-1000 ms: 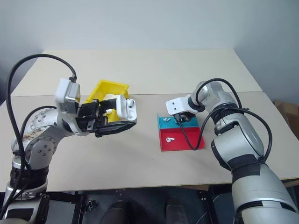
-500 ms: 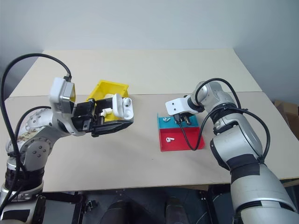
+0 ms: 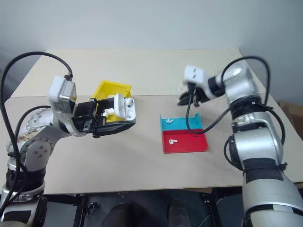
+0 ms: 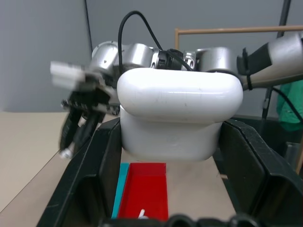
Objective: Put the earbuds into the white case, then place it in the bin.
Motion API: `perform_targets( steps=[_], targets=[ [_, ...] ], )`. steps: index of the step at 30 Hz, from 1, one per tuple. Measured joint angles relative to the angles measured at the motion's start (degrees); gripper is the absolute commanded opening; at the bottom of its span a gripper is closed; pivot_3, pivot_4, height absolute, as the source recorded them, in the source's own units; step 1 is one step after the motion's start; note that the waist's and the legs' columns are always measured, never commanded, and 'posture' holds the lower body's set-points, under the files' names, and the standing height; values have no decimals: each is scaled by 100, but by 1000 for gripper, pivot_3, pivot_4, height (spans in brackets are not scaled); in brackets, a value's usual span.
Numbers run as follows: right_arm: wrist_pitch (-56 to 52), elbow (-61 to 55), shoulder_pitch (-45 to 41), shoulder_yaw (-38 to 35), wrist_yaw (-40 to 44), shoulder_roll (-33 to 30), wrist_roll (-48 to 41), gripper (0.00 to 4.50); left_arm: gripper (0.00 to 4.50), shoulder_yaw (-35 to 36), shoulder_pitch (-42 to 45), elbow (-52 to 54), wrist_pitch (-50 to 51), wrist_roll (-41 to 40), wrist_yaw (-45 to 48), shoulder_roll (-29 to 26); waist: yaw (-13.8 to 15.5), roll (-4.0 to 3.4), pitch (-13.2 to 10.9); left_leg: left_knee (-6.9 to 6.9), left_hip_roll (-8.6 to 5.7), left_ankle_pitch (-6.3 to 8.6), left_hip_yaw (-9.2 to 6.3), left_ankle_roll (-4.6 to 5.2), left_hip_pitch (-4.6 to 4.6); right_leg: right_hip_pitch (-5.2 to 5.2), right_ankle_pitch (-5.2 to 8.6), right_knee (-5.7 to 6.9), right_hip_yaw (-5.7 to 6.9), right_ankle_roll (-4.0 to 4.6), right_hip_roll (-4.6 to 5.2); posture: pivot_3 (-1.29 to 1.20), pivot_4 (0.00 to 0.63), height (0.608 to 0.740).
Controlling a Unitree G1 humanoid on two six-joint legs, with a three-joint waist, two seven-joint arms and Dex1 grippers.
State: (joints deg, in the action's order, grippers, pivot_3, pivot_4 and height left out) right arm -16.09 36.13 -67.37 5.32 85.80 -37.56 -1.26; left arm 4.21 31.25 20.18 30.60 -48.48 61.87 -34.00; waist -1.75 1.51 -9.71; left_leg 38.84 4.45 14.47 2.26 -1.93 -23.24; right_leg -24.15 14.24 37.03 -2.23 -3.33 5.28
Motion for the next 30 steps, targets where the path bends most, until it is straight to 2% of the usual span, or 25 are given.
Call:
perform_targets(
  steps=[3,6,10,13,18,21,30],
  targets=[
    [-1607,-1776,921,-716,-147,-148,-1037,611,2814,-46,64,-103,7,-10,42,26,85,0,0,7,-1,0,2,0,-1,-1,0,2,-2,0,2,0,150,740],
    [-3255,-3319,1571,-1621,-760,-92,-2313,611,2814,-127,168,-154,50,-9,55,105,104,0,0,10,-2,0,3,0,0,-2,0,-5,-5,0,1,0,150,740],
    [-4715,-4743,1751,-2789,-1930,384,-3852,611,2814,-258,334,-295,86,-6,73,219,88,-1,0,7,-2,0,3,1,7,1,0,-13,-8,0,-1,0,150,740],
    [-5349,-5366,1767,-3142,-2755,726,-4720,611,2814,-364,483,-434,89,40,84,309,94,-1,0,7,-2,0,2,1,6,1,0,-13,-8,0,-1,0,150,740],
    [-5668,-6221,2039,-3126,-3999,1130,-5681,611,2814,-555,896,-949,54,275,72,671,114,0,0,8,-4,0,-2,1,-3,2,0,-13,-4,0,1,0,150,740],
    [-5656,-6431,2263,-3051,-4464,1214,-6030,611,2814,-581,1036,-1139,36,402,100,770,104,0,0,7,-4,1,-2,3,-5,1,0,-8,-4,0,1,0,150,740],
    [-5232,-6594,2570,-2603,-5196,1147,-6519,611,2814,-625,1124,-1348,-21,566,314,880,86,0,0,7,-3,1,-2,4,-1,-1,0,-22,-6,0,0,0,150,740]
  ],
)
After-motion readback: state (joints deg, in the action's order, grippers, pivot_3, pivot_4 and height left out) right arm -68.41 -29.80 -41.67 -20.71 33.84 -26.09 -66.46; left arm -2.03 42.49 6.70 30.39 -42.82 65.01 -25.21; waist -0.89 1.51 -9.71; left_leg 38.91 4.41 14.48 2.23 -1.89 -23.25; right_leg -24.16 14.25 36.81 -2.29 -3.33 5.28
